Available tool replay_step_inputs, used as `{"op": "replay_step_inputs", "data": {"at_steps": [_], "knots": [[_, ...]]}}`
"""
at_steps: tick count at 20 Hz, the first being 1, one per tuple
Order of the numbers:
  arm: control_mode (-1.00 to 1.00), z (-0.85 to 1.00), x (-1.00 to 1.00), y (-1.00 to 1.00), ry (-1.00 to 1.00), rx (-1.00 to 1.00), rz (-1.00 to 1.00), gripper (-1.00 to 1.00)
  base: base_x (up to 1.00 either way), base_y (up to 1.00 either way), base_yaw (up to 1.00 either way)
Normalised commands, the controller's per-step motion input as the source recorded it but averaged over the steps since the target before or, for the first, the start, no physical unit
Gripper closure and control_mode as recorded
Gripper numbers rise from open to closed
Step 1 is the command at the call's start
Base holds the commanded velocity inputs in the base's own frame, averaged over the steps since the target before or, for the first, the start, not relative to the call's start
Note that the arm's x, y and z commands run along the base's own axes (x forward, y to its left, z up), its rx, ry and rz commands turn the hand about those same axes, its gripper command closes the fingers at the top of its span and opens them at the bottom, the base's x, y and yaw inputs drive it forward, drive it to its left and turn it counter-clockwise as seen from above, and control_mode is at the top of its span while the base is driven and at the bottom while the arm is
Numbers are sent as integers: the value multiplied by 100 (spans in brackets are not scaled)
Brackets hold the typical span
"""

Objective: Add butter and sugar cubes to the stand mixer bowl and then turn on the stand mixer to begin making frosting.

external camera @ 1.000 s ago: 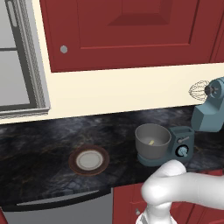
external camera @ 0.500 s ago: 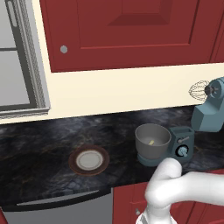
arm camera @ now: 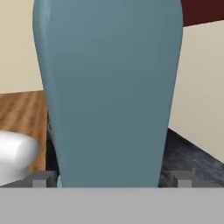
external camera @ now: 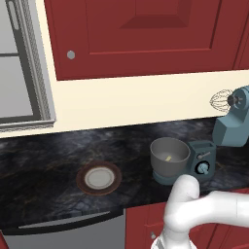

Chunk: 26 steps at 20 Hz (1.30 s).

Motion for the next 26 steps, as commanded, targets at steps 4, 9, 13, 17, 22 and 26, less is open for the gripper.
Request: {"op": "replay_step_inputs", "data": {"at_steps": [4,9,13,17,22,26], "knots": [[-100,11,8,31,-9,2,0,-100,0,0,0],[-100,9,1,33,-9,3,0,-100,0,0,0],[-100,10,-7,41,-10,1,0,-100,0,0,0],[-100,11,-20,63,-10,-2,0,-100,0,0,0],[-100,4,-24,74,-8,-13,0,-100,0,0,0],[-100,0,-26,79,-4,-23,0,-100,0,0,0]]}}
